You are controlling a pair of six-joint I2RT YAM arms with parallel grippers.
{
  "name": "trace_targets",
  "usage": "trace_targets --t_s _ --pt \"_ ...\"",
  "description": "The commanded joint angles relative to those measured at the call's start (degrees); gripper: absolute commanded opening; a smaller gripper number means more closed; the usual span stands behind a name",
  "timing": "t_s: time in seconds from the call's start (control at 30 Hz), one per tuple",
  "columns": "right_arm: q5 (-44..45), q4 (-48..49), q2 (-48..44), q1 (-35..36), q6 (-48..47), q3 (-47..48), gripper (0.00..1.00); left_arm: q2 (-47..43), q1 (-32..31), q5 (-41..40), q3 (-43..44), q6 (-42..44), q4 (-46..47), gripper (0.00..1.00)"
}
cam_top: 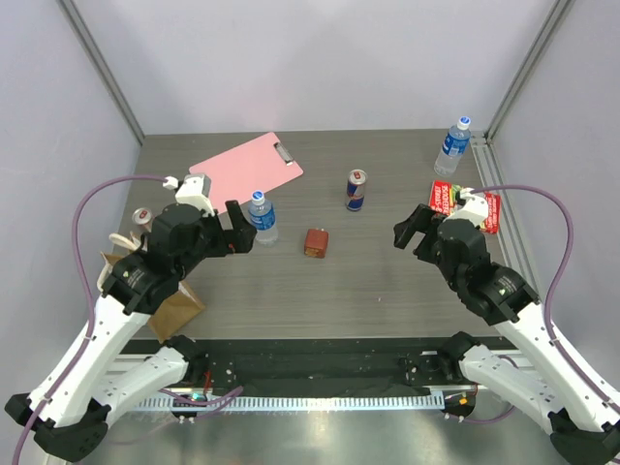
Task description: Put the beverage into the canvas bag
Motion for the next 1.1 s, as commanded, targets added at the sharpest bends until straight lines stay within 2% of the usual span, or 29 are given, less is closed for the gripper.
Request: trace_targets --t_s 0.0,0.17,0.3,0.37,0.57,0.63,0.7,0.77,0.8,0.97,1.07 --pt "2.0 1.2 0.3 0.3 -0.3 -0.5 1.0 -0.3 -0.1 -3.6 -0.4 -2.1 1.5 1.0" --pt "2.0 1.6 -0.1 0.3 -0.2 -1.8 1.0 0.5 -0.1 -9.8 -0.5 -3.8 0.9 1.0" --pt "1.4 1.8 -1.2 0.3 -0.6 -2.9 1.0 1.2 0.0 -13.9 -2.8 -1.9 4.4 1.0" --pt "1.6 2.0 -2.2 0.3 -1.7 -3.8 1.0 2.3 0.0 -19.2 -3.2 -1.8 5.2 1.0" --pt "3.6 2.6 -6.5 0.3 -3.4 -5.7 1.0 10.4 2.8 -26.5 2.4 1.4 3.4 1.0" --pt "1.7 3.5 -8.0 0.2 -4.7 -6.8 1.0 14.3 7.3 -27.3 5.3 1.1 1.1 1.0" --pt "0.5 3.9 -9.7 0.3 -5.9 -7.3 1.0 17.5 13.9 -24.6 9.7 0.2 -1.0 1.0" --pt "-0.5 4.2 -10.7 0.3 -5.9 -7.7 1.0 19.0 17.9 -23.1 12.1 -1.0 -1.3 1.0" --pt "-1.1 4.6 -11.6 0.3 -6.2 -8.0 1.0 19.7 21.0 -22.9 12.6 -1.3 -1.5 1.0" --pt "-1.6 6.1 -12.9 0.3 -6.2 -8.9 1.0 23.8 29.0 -23.3 13.5 -3.8 -1.9 1.0" --pt "-2.0 6.1 -13.2 0.3 -6.4 -8.7 1.0 26.4 35.4 -19.5 13.3 -6.2 -2.5 1.0"
